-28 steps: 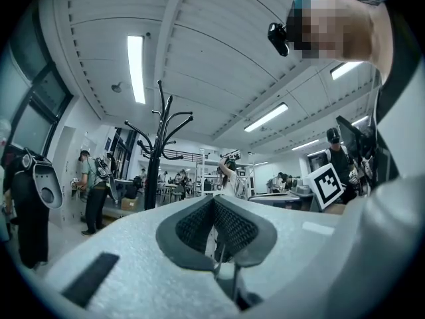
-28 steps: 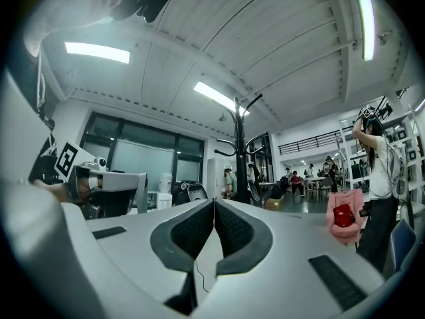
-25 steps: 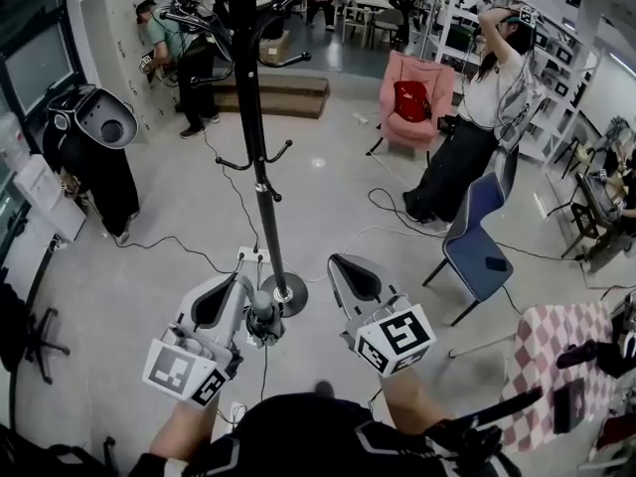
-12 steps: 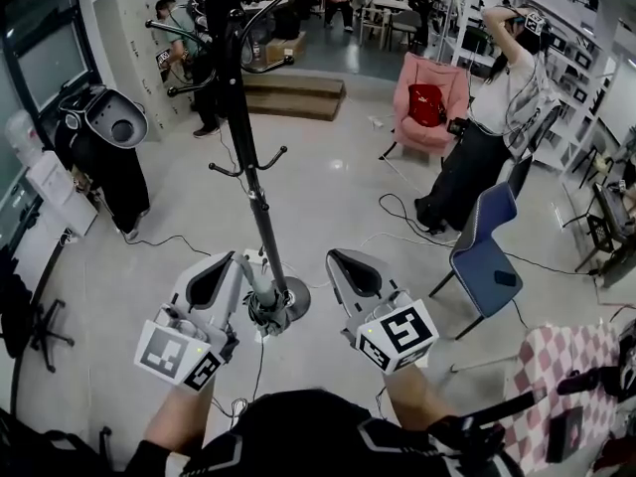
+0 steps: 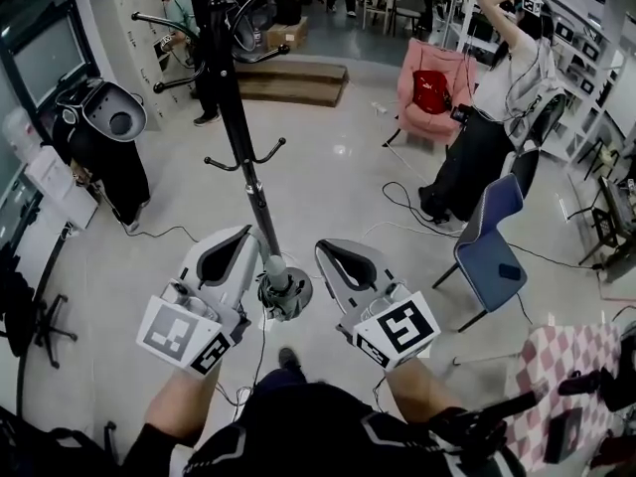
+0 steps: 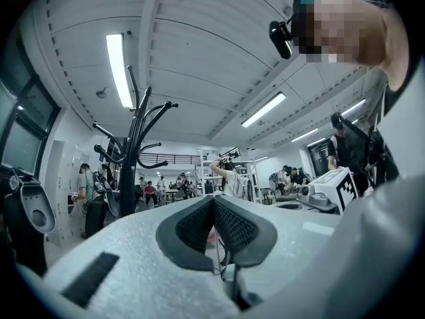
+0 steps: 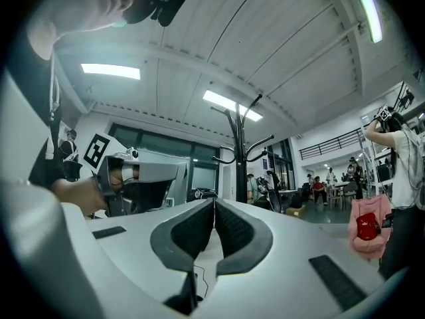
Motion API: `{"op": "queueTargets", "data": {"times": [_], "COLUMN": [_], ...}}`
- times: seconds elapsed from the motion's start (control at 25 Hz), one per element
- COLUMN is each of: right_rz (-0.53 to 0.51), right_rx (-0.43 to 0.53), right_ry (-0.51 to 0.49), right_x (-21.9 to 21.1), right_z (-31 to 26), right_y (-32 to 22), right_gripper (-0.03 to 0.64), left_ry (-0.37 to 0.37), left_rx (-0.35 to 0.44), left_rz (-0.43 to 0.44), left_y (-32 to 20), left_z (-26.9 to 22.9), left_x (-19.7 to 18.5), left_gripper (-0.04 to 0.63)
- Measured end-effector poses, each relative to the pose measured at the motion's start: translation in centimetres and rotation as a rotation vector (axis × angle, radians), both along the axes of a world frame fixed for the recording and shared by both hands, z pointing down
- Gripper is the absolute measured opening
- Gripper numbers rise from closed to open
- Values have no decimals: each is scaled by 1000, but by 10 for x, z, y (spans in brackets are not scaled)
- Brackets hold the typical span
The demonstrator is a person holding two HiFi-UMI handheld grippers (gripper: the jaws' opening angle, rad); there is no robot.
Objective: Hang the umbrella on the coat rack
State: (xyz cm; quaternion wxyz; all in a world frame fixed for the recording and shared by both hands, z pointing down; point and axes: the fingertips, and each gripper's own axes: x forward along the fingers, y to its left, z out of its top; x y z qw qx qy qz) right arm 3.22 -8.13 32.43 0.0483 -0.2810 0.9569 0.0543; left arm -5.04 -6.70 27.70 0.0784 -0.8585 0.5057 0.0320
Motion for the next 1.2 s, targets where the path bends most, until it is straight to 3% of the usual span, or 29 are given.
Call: {"op": "queueTargets", "data": {"times": [0.76, 1.08, 1.2], "right_rz": [-51, 34, 52], "right_rx": [70, 110, 111], "right_ry": [-8, 17, 26], "right_x": [-58, -74, -76], "right_z": [-47, -63, -62], "right_y": [-59, -92, -105], "right_gripper": [12, 19, 74], "left_ry": [19, 35, 37], "left_rx": [35, 53, 49], "left_rz": [181, 249, 262], "left_y": [-93, -125, -135], "left_z": [-44, -56, -54], "left_x": [-1, -11, -11], "left_gripper": [11, 11, 11]}}
